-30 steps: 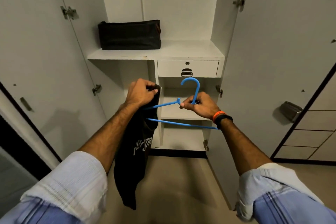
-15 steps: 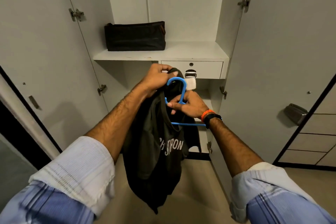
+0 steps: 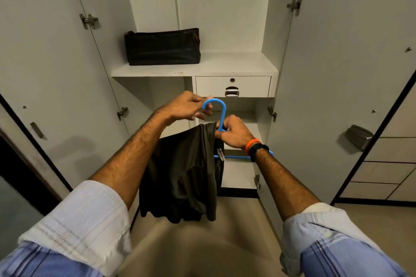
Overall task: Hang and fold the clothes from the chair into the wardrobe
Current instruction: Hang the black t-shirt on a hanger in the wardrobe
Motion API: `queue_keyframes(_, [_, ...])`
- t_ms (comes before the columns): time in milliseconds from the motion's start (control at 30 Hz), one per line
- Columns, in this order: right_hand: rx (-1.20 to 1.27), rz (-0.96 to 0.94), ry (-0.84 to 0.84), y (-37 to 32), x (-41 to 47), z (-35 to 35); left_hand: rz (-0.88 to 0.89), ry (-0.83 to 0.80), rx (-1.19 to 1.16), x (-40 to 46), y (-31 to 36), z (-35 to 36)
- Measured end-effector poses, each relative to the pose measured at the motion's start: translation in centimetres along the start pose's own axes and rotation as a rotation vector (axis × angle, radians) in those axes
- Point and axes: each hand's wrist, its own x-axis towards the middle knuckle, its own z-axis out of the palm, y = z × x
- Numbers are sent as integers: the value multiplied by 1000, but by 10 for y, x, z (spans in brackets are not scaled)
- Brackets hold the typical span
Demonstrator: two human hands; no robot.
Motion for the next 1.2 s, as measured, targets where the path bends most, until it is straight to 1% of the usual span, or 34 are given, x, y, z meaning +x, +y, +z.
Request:
queue_keyframes(100, [80,-5,36,0,1,0,10,-67,60,-7,-15,9])
queue_keyframes(200, [122,-11,41,-4,1,-1,39,-92,40,-11,-23,15])
queue_keyframes(267, [128,-15,34,-7,2,-1,37,-100,139,-11,-25,15])
queue_keyframes(333, [142,-14,28,-9,2,1,27,-45,233,-9,-26,18])
queue_keyframes(433, [190,11,-19,-9,1,3,35,40,263,-11,-29,24])
queue_keyframes(467, [244,33,-38,-8,0,2,36,63,263,-13,-30,25])
queue_keyframes(533, [431,97,-56,-6,-3,-1,46,114,250,-17,-36,26])
queue_keyframes(600, [637,205,-84,1,-5,-5,94,165,241,-22,-42,25])
queue_keyframes(633, [688,267,-113,6,-6,-6,123,180,233,-24,-46,24])
queue_keyframes(667, [675,326,-140,11,-6,-6,142,182,224,-27,-48,22])
queue_keyframes(733, [518,409,-200,21,-6,-5,143,157,215,-32,-51,19])
queue_keyframes(767, [455,438,-248,24,-7,-3,140,143,216,-34,-52,17])
queue_keyframes(833, [407,474,-379,25,-8,-1,151,123,228,-37,-54,15])
queue_keyframes(933, [306,430,-535,19,-7,8,175,84,244,-42,-55,12])
queue_keyframes(1033, [194,343,-588,10,-4,22,205,46,254,-46,-55,10])
queue_keyframes(1200, [148,288,-663,-14,-8,37,242,-9,222,-52,-52,9])
